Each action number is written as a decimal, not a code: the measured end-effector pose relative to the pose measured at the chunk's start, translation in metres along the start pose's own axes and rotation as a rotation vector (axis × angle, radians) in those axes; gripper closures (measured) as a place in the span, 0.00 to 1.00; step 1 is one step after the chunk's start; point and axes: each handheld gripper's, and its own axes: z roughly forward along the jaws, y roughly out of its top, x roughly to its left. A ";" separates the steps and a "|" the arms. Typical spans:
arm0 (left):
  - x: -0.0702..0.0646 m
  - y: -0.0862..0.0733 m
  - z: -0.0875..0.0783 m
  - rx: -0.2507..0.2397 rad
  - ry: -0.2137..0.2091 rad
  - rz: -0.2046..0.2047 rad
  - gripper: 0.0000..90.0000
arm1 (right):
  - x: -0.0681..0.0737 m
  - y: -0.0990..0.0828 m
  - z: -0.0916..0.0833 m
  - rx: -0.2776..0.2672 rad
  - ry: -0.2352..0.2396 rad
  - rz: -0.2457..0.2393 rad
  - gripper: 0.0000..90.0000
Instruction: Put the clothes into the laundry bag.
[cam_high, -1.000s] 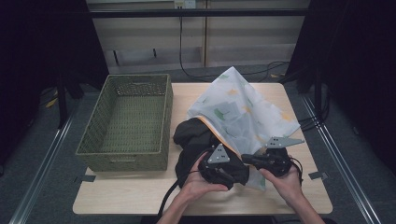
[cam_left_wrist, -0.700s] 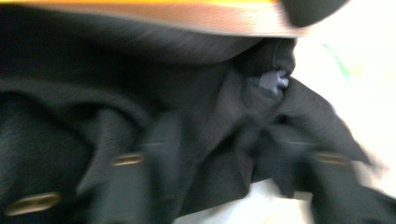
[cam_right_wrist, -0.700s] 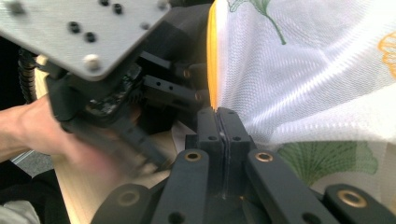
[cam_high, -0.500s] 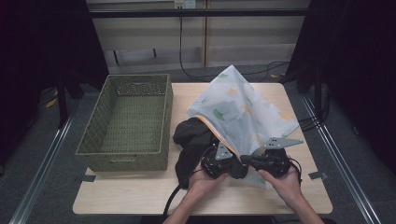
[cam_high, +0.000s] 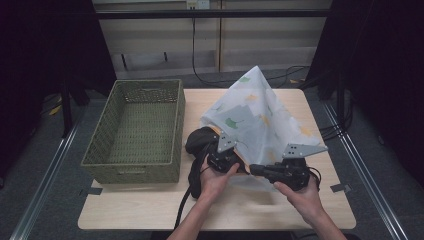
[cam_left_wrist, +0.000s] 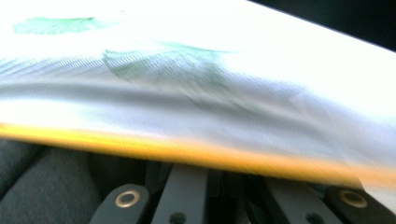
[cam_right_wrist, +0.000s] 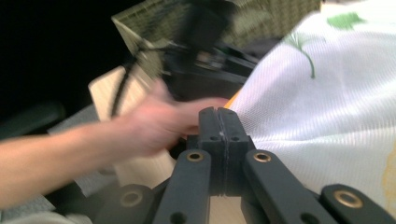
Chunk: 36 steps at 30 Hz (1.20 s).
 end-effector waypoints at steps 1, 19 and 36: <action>0.007 0.000 0.002 0.003 0.007 -0.007 0.98 | 0.005 0.009 -0.003 -0.026 0.004 0.001 1.00; 0.005 -0.025 -0.041 0.061 -0.063 0.073 0.44 | -0.037 -0.042 0.023 0.125 -0.130 0.067 1.00; 0.030 -0.074 -0.039 0.221 0.066 0.092 0.46 | -0.037 0.000 0.039 0.113 -0.178 -0.055 0.72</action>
